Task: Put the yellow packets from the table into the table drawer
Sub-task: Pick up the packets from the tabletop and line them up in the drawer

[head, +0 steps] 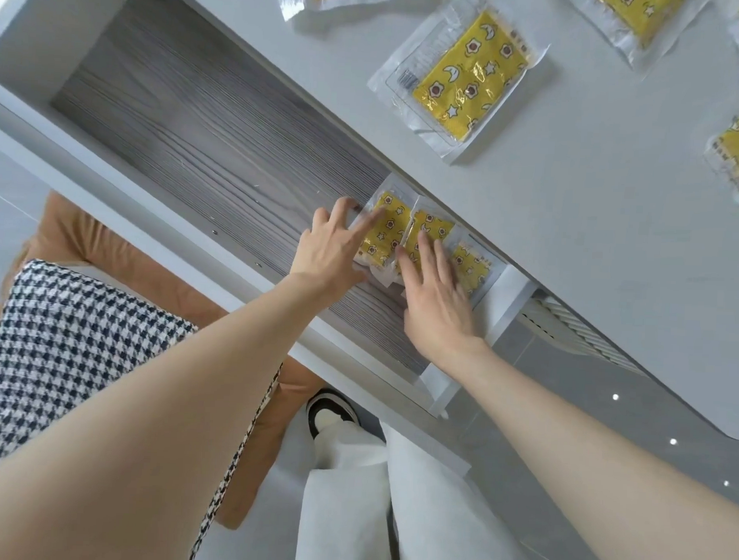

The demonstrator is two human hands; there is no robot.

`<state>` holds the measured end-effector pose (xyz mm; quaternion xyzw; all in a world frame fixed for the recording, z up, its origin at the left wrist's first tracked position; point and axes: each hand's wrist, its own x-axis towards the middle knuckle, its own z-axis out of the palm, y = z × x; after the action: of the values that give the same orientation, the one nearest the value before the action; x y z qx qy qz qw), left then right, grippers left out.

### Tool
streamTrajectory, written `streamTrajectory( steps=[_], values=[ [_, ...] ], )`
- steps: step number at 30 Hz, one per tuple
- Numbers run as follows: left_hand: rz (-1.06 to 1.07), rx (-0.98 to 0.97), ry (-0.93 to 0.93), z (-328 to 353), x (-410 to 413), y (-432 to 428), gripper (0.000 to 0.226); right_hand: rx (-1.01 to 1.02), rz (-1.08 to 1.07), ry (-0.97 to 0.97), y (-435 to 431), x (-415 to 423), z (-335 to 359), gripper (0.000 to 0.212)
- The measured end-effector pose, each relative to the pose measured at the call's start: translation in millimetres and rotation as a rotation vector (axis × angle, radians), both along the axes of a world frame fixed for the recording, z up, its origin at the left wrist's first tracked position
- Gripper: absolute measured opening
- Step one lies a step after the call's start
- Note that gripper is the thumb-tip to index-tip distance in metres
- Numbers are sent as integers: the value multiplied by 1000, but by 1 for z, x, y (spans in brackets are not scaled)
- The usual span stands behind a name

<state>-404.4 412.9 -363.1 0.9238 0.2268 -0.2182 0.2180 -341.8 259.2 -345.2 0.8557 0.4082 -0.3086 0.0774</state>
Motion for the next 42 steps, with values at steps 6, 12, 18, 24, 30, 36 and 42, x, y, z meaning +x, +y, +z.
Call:
streamTrajectory(
  steps=[6, 12, 18, 24, 30, 36, 42],
  values=[
    [66, -80, -61, -5, 5, -11, 85, -64, 5, -60, -3, -5, 0, 86],
    [39, -142, -82, -8, 7, -20, 83, -54, 15, -158, -8, -7, -1, 78],
    [99, -164, -95, -9, 6, -22, 80, -63, 103, -110, -14, 16, -5, 82],
    [168, -170, -95, -8, 11, -30, 79, -49, -15, -73, -22, 13, -7, 80],
    [167, -157, -63, -2, 12, -32, 74, -77, -66, -35, -27, 10, -9, 89],
    [207, -202, 27, 38, -6, -35, 52, -10, -132, 124, -29, -1, 34, 73],
    [388, -368, 52, 147, -16, -28, 50, 184, -273, 283, -24, -12, 135, 49]
  ],
)
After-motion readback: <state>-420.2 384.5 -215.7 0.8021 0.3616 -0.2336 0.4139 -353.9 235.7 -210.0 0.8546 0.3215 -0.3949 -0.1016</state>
